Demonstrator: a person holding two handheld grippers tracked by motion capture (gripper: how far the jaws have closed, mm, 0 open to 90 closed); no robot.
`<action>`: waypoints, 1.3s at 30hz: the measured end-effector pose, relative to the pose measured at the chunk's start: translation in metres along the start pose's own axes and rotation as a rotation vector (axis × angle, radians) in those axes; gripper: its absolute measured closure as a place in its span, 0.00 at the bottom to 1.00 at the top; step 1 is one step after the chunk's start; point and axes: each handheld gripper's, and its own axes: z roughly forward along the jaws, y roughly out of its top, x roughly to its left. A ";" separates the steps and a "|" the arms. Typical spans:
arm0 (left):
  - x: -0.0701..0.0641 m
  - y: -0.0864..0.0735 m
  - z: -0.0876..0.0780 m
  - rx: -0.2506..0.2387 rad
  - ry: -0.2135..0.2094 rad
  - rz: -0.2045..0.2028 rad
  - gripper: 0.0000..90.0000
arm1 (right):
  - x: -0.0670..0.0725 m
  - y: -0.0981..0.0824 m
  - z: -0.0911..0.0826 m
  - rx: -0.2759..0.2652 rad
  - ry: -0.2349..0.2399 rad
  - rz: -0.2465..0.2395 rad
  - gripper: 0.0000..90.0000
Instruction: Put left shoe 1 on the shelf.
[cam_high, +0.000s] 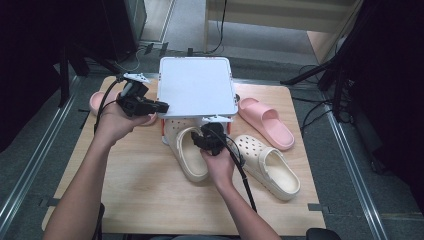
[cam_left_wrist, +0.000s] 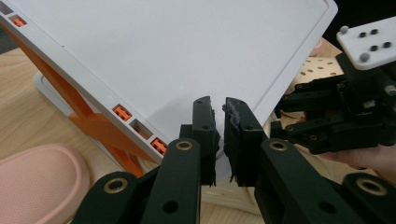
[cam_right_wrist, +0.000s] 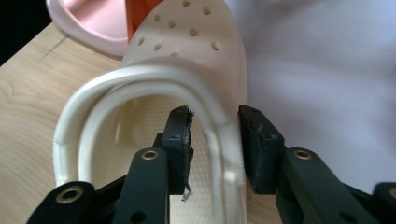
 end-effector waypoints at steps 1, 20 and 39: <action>0.000 0.000 0.000 0.000 0.000 -0.001 0.92 | 0.000 0.000 -0.002 -0.004 -0.004 -0.006 0.73; 0.000 0.000 0.000 0.001 0.002 -0.005 0.92 | -0.001 -0.033 -0.069 -0.018 0.159 -0.145 0.96; 0.000 0.000 0.000 0.002 0.005 -0.010 0.92 | 0.004 -0.109 -0.096 -0.035 0.227 -0.328 1.00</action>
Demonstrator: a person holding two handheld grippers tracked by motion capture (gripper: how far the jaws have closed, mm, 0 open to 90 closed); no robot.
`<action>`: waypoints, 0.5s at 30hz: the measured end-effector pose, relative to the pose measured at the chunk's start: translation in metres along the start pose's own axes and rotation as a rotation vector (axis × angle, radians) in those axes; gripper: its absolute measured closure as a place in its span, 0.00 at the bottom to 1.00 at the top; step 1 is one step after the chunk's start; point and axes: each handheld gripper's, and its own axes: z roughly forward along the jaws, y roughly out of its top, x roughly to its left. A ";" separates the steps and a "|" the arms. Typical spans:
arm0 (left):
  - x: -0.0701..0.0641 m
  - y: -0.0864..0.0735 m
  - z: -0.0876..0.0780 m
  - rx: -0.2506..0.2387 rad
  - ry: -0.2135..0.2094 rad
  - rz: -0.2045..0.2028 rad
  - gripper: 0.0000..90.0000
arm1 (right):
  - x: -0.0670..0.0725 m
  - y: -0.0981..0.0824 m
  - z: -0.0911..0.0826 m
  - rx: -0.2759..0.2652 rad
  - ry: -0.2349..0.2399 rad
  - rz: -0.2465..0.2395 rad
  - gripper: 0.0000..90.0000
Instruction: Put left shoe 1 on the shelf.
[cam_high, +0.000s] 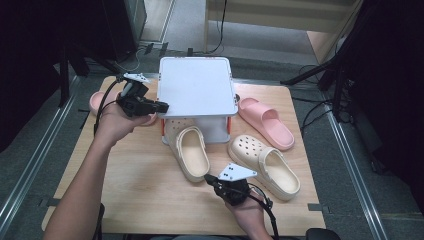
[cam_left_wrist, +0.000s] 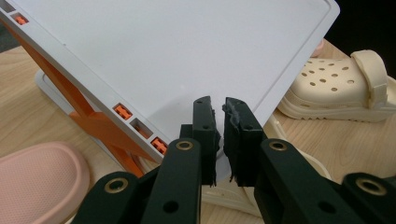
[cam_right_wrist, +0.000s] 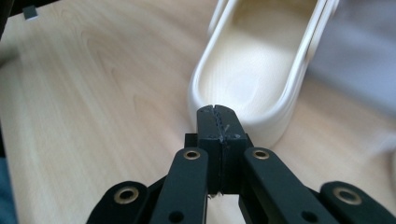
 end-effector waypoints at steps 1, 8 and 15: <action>0.000 0.000 0.000 0.000 0.001 0.000 0.92 | 0.000 -0.008 0.002 0.024 0.002 0.019 1.00; 0.001 0.000 0.000 -0.003 -0.006 -0.001 0.92 | -0.002 -0.013 0.016 0.083 0.002 0.018 1.00; 0.001 0.000 0.000 -0.002 -0.008 -0.002 0.92 | -0.005 -0.007 0.025 0.076 -0.002 0.032 1.00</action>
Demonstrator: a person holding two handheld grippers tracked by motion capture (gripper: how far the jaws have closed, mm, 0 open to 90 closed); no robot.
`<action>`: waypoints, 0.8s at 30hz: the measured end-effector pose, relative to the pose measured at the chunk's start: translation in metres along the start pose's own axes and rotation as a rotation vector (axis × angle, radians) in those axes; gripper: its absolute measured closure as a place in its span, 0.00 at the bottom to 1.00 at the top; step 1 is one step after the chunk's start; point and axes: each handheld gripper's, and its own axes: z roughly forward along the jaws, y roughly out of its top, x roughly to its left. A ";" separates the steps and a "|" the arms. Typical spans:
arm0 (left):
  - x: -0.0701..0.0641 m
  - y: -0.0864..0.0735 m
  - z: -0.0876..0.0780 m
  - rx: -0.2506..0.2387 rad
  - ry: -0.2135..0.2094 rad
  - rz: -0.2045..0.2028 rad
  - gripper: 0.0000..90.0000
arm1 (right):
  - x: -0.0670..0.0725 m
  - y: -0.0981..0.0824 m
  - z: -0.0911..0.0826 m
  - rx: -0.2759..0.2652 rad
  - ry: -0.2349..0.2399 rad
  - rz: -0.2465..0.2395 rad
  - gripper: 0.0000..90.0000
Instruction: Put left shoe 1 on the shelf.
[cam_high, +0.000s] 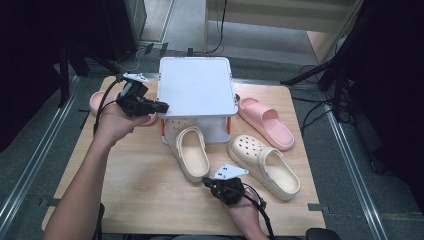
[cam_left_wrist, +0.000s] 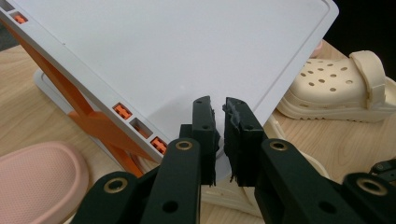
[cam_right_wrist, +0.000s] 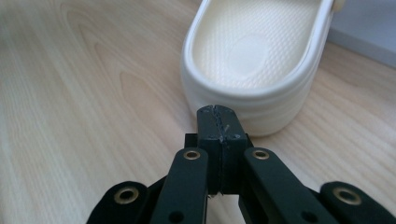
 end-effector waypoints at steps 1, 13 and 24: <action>0.000 0.000 0.000 0.002 0.002 0.000 0.92 | -0.001 0.002 0.001 0.002 0.006 -0.002 1.00; 0.000 0.000 0.000 0.004 -0.001 -0.003 0.91 | -0.008 0.036 0.021 -0.042 0.005 0.002 1.00; 0.000 0.000 -0.001 0.002 -0.001 -0.001 0.91 | -0.020 0.064 0.053 -0.029 0.007 -0.008 1.00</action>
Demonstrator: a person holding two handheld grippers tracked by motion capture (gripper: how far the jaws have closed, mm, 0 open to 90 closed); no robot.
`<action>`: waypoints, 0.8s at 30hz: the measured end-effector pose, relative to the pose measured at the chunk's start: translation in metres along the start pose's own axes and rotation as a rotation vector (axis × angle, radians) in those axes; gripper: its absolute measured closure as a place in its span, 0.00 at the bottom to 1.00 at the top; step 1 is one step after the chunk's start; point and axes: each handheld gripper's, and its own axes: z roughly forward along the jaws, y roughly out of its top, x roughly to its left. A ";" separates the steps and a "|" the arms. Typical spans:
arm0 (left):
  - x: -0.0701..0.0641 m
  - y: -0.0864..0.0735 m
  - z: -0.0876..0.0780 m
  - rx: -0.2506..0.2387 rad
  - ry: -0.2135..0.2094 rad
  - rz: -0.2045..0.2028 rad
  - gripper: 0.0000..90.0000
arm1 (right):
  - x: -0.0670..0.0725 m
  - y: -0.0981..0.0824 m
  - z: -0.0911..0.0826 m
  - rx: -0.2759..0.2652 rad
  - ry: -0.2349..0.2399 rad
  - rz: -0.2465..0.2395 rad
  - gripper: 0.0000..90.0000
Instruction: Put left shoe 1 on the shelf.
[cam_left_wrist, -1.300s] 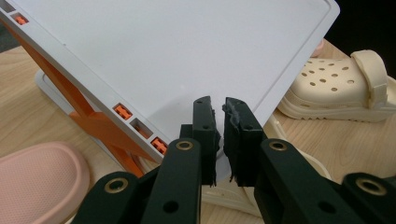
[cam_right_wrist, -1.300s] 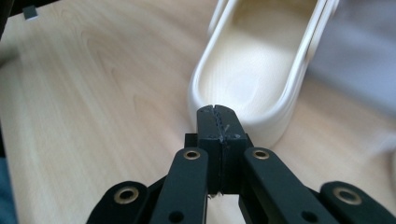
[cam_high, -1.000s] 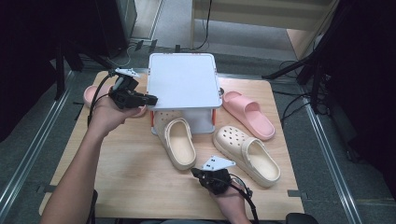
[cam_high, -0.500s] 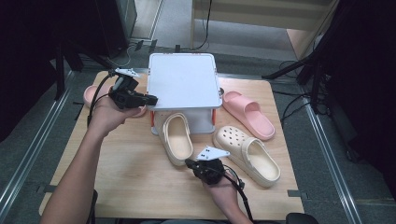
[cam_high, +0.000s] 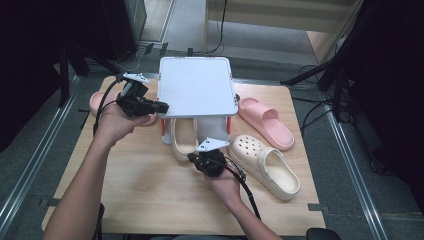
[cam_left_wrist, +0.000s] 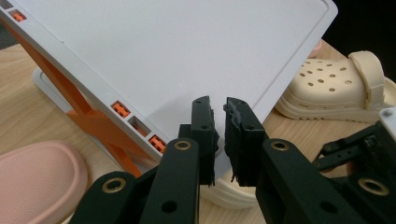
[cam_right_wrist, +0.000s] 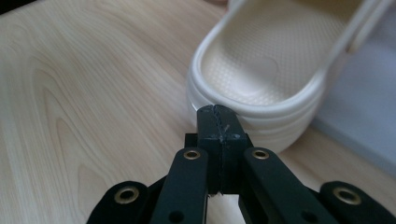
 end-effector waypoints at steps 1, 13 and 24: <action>0.000 0.000 0.000 0.000 0.000 0.000 0.91 | -0.002 0.003 0.003 0.006 -0.007 -0.004 1.00; 0.002 0.000 0.000 -0.005 -0.010 -0.008 0.91 | -0.015 0.032 0.039 0.010 -0.016 0.023 1.00; 0.003 -0.001 -0.002 -0.005 0.005 -0.010 0.90 | -0.013 0.042 0.058 0.001 -0.021 0.016 1.00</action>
